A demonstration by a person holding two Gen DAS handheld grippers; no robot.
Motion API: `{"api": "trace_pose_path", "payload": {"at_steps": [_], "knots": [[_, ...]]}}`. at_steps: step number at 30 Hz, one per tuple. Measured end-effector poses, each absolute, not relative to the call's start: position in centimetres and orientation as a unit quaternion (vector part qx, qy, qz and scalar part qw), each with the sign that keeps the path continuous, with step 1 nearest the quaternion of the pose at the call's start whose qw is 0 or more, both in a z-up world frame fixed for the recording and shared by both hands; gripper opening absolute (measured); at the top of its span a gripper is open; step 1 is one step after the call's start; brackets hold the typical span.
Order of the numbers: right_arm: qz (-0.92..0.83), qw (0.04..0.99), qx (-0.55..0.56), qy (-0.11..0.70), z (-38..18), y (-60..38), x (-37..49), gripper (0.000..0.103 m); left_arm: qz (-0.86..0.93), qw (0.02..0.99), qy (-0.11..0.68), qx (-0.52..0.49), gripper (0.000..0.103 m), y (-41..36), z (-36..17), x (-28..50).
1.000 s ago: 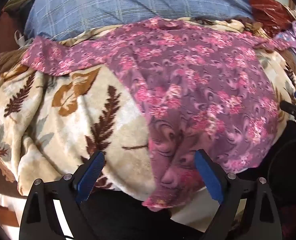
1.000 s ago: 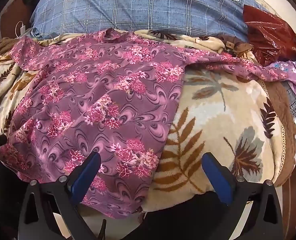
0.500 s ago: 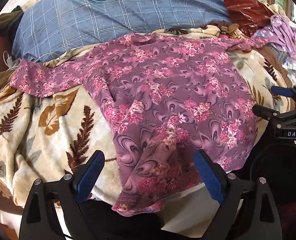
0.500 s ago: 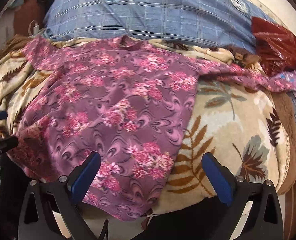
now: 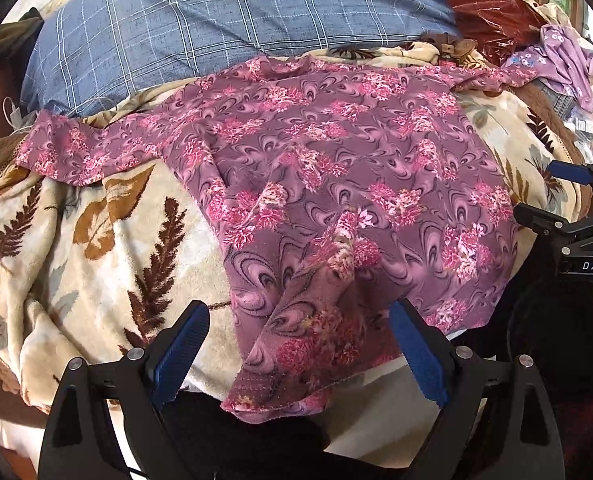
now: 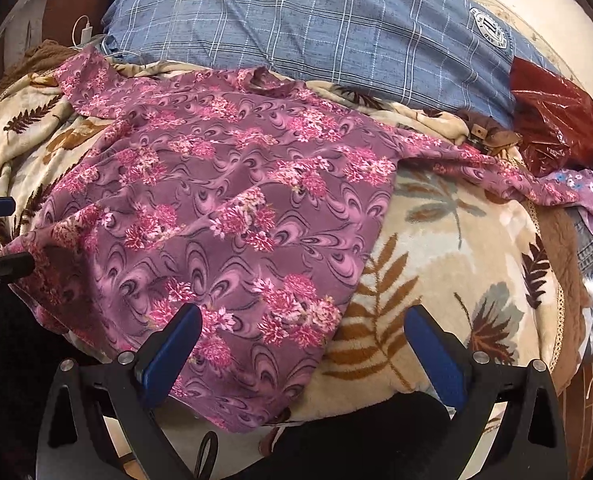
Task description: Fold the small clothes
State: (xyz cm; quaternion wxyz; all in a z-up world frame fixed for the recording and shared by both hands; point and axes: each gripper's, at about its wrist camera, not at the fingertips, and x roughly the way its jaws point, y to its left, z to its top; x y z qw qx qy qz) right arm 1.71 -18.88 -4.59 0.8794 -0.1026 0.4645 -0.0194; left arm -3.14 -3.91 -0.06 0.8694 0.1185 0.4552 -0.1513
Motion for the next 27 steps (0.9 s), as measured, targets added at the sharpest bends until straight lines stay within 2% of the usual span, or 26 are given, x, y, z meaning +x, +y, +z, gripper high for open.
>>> {"api": "trace_pose_path", "payload": {"at_steps": [27], "knots": [[-0.023, 0.880, -0.103, 0.463, -4.3, -18.8, 1.2, 0.102, -0.105, 0.879, 0.454, 0.104, 0.092, -1.3, 1.1, -4.3]]}}
